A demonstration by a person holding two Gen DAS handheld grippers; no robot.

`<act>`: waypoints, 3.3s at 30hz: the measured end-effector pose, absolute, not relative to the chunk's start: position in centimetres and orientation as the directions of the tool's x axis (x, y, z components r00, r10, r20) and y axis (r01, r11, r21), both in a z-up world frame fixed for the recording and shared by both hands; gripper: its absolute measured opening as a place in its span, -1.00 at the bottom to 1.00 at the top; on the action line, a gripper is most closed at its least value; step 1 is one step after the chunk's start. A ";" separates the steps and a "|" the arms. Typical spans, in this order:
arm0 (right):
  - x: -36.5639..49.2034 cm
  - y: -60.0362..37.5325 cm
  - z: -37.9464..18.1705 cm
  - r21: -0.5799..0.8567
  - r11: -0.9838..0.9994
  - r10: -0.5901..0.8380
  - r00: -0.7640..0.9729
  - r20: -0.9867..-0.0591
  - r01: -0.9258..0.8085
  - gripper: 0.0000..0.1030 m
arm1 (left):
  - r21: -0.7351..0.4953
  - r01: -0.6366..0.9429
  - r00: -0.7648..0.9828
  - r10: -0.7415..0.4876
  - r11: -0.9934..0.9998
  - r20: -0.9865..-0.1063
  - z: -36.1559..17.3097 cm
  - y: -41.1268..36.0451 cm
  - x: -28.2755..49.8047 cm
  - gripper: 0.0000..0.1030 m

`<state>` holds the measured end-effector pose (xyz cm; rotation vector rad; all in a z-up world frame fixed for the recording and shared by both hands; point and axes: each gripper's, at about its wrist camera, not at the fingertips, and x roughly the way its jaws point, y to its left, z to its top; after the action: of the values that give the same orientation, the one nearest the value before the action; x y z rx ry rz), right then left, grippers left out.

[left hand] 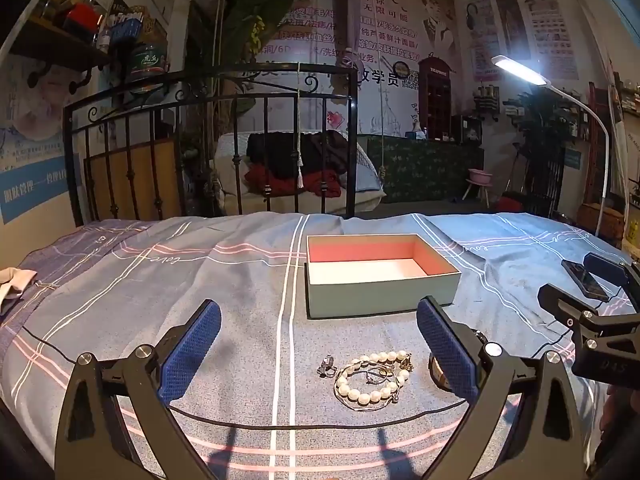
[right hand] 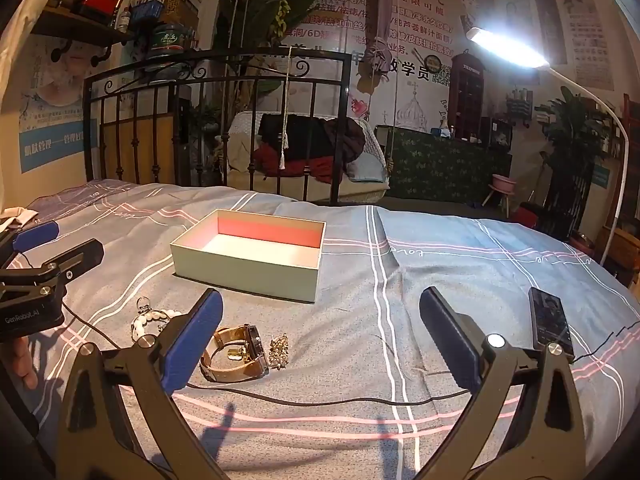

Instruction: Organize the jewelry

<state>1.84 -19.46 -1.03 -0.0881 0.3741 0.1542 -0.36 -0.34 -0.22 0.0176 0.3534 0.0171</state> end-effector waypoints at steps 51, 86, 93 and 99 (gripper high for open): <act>1.5 -19.8 -1.1 -0.024 0.984 0.154 0.916 -0.369 -0.175 0.89 | -0.076 0.027 0.938 -0.052 0.997 -0.342 -0.7 0.2 -0.2 0.87; 5.1 -20.8 -4.4 0.036 0.975 0.204 0.829 -0.520 -0.218 0.86 | -0.096 0.067 0.739 -0.114 0.993 -0.664 -5.2 0.5 4.2 0.87; 6.6 -20.1 -5.0 0.060 0.963 0.253 0.800 -0.544 -0.264 0.84 | -0.102 0.044 0.677 -0.105 0.994 -0.729 -5.6 1.4 6.6 0.50; 7.4 -19.6 -5.7 0.078 0.956 0.277 0.777 -0.565 -0.284 0.84 | -0.089 0.082 0.652 -0.121 0.993 -0.748 -5.9 1.1 7.3 0.26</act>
<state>7.43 -19.61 -5.74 -0.0121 0.6095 0.3037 7.29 1.13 -5.89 -0.0489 0.8523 -0.1149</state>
